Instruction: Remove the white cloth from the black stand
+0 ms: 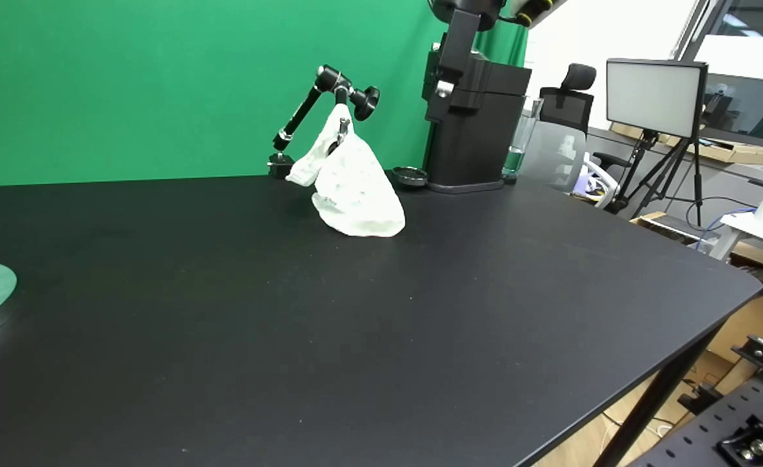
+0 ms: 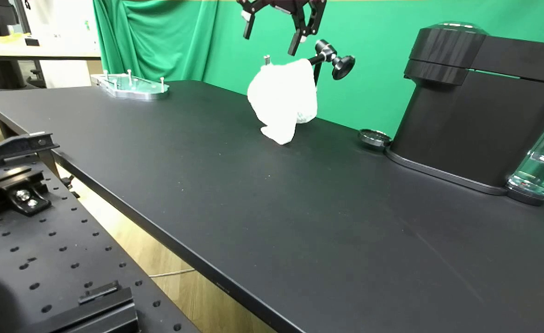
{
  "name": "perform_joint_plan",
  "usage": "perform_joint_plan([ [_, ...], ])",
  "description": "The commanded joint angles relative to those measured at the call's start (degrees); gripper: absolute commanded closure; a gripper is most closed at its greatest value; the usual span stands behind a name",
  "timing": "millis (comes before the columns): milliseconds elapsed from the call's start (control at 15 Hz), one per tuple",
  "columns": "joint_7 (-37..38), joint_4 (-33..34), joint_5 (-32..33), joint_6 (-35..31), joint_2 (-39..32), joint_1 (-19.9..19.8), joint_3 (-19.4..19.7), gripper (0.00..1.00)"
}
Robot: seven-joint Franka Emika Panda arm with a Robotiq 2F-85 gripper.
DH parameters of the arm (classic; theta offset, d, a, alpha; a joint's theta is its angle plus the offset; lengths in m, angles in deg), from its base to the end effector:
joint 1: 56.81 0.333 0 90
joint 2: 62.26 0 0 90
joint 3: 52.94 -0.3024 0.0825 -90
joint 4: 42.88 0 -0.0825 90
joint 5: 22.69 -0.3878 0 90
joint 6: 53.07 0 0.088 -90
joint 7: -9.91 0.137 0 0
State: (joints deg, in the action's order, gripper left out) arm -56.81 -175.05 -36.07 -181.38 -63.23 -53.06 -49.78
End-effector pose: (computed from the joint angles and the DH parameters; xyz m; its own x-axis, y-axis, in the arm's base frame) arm 0.5040 0.0174 0.2861 0.5260 0.8425 0.1162 0.8475 -0.5077 -0.1549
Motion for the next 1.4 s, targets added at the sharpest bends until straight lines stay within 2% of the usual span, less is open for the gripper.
perform_joint_plan([
  [0,-7.77,0.9,0.39,-0.03,-2.52,-1.39,-2.1,0.0],
  [133,-11.15,0.38,0.47,-2.83,-3.54,-1.66,-2.94,0.0],
  [267,-13.53,-0.71,0.17,-8.78,-4.27,-1.82,-3.75,0.0],
  [600,-14.13,-3.79,-7.42,-33.41,-7.22,-2.74,-7.19,0.0],
  [733,-13.64,-4.05,-9.32,-38.46,-8.8,-3.78,-9.23,0.0],
  [800,-14.52,-4.19,-11.14,-40.15,-9.57,-2.47,-8.4,0.0],
  [1067,-15.09,-3.83,-15.35,-45.93,-12.72,-3.08,-10.71,0.0],
  [1133,-15.19,-3.68,-16.17,-46.47,-13.24,-3.26,-11.26,0.25],
  [1200,-15.28,-3.64,-16.79,-47.07,-13.78,-3.39,-11.72,0.25],
  [1333,-15.5,-3.53,-17.96,-47.98,-14.58,-3.8,-12.78,0.42],
])
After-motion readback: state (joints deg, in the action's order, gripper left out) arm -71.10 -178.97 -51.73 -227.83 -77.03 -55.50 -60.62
